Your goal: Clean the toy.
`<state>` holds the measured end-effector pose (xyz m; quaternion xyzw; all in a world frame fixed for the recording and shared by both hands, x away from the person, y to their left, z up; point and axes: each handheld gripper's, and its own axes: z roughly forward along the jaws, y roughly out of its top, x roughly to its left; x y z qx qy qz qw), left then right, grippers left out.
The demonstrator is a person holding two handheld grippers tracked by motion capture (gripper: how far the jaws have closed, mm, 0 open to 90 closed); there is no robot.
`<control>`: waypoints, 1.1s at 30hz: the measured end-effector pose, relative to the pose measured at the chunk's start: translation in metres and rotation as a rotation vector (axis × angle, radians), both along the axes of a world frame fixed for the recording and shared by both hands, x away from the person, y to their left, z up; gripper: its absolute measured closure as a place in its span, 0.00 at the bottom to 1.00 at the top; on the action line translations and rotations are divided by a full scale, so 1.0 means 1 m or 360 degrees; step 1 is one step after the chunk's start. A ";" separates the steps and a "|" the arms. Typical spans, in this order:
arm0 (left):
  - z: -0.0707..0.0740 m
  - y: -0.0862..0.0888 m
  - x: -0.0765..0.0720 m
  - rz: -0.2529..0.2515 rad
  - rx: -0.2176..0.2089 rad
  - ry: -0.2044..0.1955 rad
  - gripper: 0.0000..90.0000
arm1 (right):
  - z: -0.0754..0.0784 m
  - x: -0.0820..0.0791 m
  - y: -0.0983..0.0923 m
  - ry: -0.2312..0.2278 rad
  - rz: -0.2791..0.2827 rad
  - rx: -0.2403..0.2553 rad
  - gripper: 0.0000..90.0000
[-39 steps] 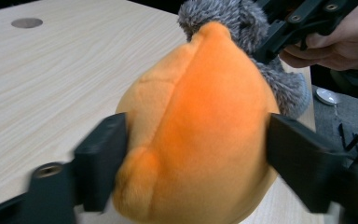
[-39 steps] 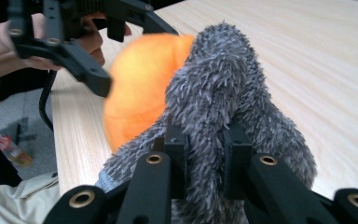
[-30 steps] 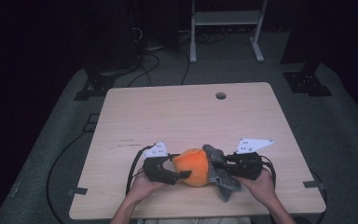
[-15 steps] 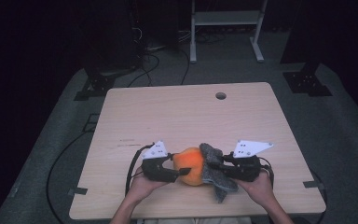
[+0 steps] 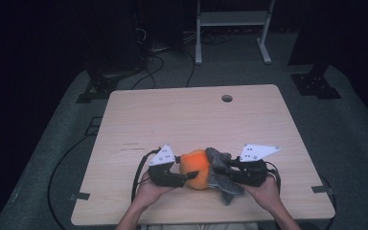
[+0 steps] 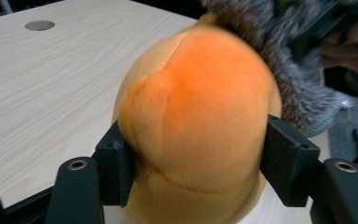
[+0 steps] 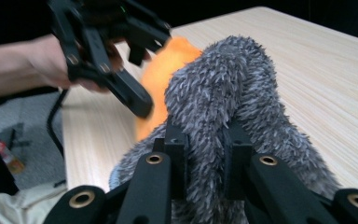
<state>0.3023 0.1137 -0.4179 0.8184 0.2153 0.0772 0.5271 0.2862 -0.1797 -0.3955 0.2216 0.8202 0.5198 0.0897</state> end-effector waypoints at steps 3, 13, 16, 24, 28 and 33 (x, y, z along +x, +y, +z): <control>0.000 0.001 -0.002 -0.0033 0.0018 0.0009 0.35 | -0.009 0.009 -0.006 0.0062 -0.0054 -0.0036 0.84; -0.009 -0.005 0.001 -0.0040 0.0020 0.0027 0.25 | -0.004 0.002 -0.003 0.0049 0.0014 -0.0003 0.84; -0.005 -0.009 -0.003 -0.0049 0.0045 -0.0022 0.36 | 0.002 -0.005 0.006 -0.0025 0.0047 -0.0034 0.84; -0.002 -0.004 -0.007 -0.0106 0.0030 -0.0074 0.27 | -0.011 0.008 -0.005 0.0073 -0.0049 -0.0096 0.84; -0.004 -0.015 -0.017 -0.0175 0.0149 -0.0209 0.41 | 0.005 -0.004 0.006 -0.0010 0.0068 -0.0015 0.84; -0.003 -0.009 -0.012 -0.0124 0.0131 -0.0134 0.28 | -0.004 0.004 0.002 0.0042 0.0030 -0.0051 0.84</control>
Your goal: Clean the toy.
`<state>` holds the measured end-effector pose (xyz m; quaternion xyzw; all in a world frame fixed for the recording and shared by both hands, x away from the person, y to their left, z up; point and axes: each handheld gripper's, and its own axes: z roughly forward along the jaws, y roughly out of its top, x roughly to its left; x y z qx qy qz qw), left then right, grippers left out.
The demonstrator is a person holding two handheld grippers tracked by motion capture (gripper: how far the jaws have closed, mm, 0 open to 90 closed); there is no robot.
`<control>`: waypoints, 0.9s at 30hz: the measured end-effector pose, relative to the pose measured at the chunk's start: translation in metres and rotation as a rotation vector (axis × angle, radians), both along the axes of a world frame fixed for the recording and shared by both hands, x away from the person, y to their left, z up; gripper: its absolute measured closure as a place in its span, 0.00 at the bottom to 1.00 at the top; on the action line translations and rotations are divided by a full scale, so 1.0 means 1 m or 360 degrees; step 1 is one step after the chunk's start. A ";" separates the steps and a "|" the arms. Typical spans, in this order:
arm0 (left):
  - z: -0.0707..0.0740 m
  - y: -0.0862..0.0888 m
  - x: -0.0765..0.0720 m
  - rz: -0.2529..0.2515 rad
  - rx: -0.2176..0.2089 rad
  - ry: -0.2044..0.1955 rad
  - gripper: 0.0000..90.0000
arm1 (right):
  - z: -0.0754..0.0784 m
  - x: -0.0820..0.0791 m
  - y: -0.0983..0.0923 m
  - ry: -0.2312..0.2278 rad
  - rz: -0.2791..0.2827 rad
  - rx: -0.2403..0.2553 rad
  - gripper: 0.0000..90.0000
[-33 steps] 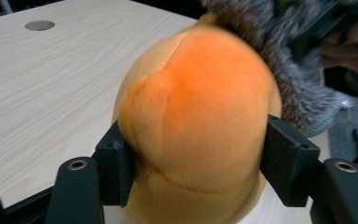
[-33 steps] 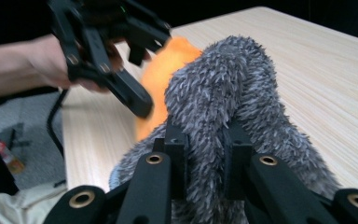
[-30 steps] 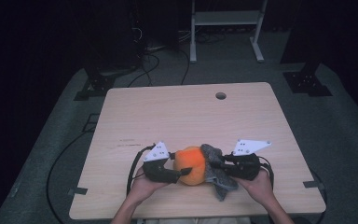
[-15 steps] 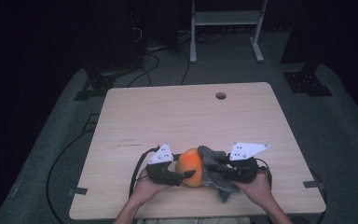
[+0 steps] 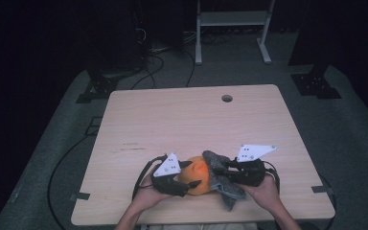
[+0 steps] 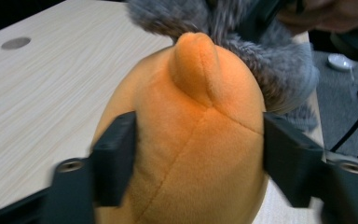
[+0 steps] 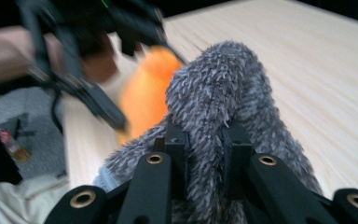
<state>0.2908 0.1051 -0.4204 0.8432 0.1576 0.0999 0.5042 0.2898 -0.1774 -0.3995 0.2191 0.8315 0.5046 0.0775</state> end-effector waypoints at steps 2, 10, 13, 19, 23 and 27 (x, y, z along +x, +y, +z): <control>-0.005 -0.003 0.007 0.0026 0.0044 0.0118 0.12 | 0.001 0.000 -0.001 0.0041 0.0017 0.0031 0.84; -0.003 0.012 0.008 0.0205 -0.0087 0.0019 0.43 | -0.002 0.004 0.005 0.0001 -0.0022 -0.0061 0.84; -0.006 0.018 0.013 0.0224 -0.0132 0.0113 0.38 | -0.010 0.007 0.005 0.0088 -0.0002 -0.0019 0.84; -0.007 0.014 0.012 0.0184 -0.0058 0.0132 0.27 | -0.002 0.003 0.022 -0.0005 0.0061 -0.0001 0.84; -0.007 0.017 0.011 0.0174 -0.0052 0.0095 0.41 | -0.015 0.010 0.014 0.0051 0.0006 -0.0058 0.84; -0.008 0.018 0.011 0.0125 -0.0212 0.0151 0.48 | 0.001 0.002 0.015 -0.0011 0.0035 0.0037 0.84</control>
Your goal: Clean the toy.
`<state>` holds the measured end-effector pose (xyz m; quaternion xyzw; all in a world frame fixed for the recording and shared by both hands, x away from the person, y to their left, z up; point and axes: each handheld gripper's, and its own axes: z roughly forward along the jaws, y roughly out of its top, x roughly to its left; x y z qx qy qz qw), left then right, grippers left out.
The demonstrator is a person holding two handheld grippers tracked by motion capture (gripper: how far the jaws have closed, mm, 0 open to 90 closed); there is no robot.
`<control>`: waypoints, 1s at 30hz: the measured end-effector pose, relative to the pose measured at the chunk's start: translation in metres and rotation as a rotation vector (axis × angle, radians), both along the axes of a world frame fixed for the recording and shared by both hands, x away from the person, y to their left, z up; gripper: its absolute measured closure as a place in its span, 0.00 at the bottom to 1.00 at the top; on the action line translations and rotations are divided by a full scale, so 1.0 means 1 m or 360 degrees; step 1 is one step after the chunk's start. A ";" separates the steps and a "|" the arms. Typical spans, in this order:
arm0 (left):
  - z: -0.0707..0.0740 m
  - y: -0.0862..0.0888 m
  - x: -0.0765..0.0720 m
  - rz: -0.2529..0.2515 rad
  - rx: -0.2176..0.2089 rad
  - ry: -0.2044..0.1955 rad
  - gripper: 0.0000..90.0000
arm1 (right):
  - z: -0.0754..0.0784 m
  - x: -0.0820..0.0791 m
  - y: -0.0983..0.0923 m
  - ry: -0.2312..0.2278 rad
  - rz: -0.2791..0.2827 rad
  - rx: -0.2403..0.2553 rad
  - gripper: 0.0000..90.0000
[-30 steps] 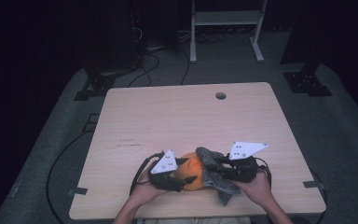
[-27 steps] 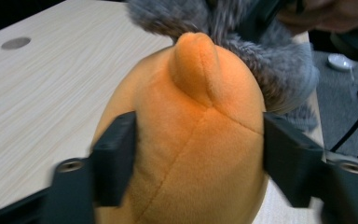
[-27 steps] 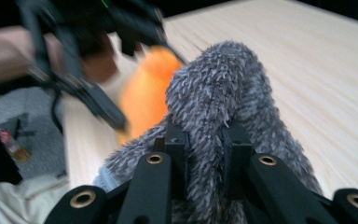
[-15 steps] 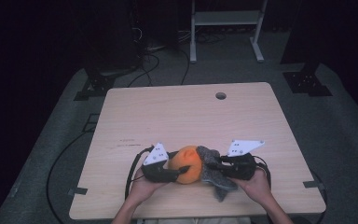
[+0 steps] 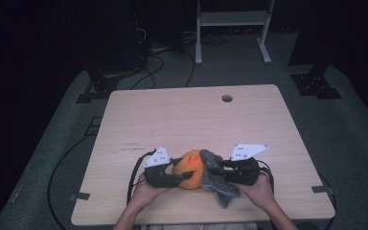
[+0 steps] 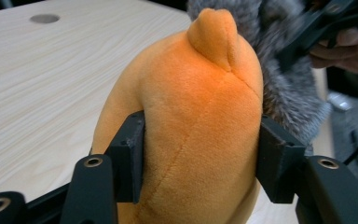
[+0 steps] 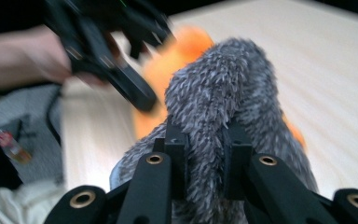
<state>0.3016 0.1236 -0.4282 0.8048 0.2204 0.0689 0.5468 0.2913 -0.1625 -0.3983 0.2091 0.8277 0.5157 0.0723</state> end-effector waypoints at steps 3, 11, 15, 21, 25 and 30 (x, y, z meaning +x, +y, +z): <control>-0.001 -0.001 0.001 -0.0028 -0.0119 0.0063 0.48 | 0.009 -0.005 -0.001 -0.0051 0.0010 0.0029 0.84; -0.002 -0.016 0.002 -0.0033 0.0082 0.0080 0.09 | 0.003 -0.008 0.002 -0.0023 0.0060 -0.0048 0.84; -0.002 -0.012 -0.003 -0.0050 0.0134 -0.0038 0.34 | 0.002 -0.006 0.000 -0.0028 0.0047 -0.0058 0.84; -0.001 -0.006 0.001 -0.0095 0.0109 0.0041 0.26 | -0.008 0.003 -0.013 0.0053 -0.0045 -0.0103 0.84; 0.000 -0.008 0.000 -0.0095 0.0141 0.0000 0.23 | -0.001 -0.007 -0.002 0.0002 0.0046 -0.0084 0.84; 0.000 -0.009 -0.011 -0.0193 0.0236 -0.0146 0.39 | 0.002 -0.001 -0.009 0.0030 0.0038 -0.0004 0.84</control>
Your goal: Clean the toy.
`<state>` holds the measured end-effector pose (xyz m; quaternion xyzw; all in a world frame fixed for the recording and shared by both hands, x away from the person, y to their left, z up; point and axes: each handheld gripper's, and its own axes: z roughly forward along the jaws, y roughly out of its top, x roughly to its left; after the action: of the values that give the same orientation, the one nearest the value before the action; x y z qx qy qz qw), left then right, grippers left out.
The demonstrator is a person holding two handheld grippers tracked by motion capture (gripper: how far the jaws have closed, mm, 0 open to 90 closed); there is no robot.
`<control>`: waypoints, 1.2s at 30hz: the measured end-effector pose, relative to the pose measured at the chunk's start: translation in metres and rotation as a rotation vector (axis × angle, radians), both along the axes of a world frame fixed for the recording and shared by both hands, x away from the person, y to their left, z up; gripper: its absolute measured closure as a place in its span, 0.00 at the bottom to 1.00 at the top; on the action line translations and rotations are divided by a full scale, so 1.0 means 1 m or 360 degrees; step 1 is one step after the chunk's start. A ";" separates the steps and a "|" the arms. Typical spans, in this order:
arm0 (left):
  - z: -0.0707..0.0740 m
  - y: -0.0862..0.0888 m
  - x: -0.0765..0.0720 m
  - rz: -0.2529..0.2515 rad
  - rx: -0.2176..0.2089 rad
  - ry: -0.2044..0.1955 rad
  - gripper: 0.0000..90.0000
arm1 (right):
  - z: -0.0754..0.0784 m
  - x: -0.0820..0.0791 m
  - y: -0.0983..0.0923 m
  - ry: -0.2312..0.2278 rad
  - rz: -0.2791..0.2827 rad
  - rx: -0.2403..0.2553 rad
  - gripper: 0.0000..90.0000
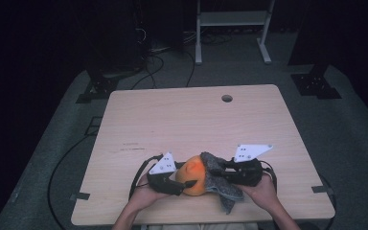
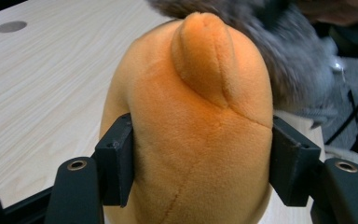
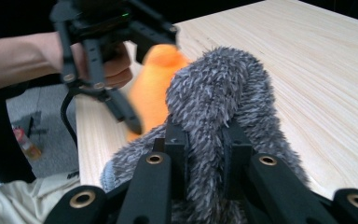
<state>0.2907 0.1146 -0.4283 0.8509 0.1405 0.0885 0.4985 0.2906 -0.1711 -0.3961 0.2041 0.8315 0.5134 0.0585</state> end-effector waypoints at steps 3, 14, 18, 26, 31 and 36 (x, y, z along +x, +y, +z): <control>-0.002 0.001 -0.003 -0.0041 0.0007 -0.0024 0.41 | -0.004 0.004 -0.005 0.0023 -0.0024 -0.0018 0.84; -0.004 -0.001 -0.009 -0.0134 0.0040 -0.0125 0.34 | 0.003 -0.001 -0.003 -0.0030 -0.0030 -0.0047 0.84; -0.006 -0.001 -0.006 -0.0098 -0.0001 -0.0090 0.31 | -0.013 0.012 -0.019 0.0121 -0.0099 -0.0038 0.85; -0.006 -0.001 -0.006 -0.0102 0.0000 -0.0093 0.28 | -0.006 0.008 -0.013 0.0081 -0.0056 -0.0004 0.85; -0.005 -0.007 -0.003 -0.0069 0.0004 -0.0080 0.31 | -0.006 0.007 -0.015 0.0110 -0.0064 -0.0020 0.85; -0.005 -0.008 -0.006 -0.0106 0.0034 -0.0107 0.35 | 0.009 -0.013 0.010 -0.0025 0.0105 0.0007 0.85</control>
<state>0.2846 0.1067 -0.4334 0.8568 0.0943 0.1020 0.4966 0.2776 -0.1609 -0.3873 0.1726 0.8362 0.5184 0.0476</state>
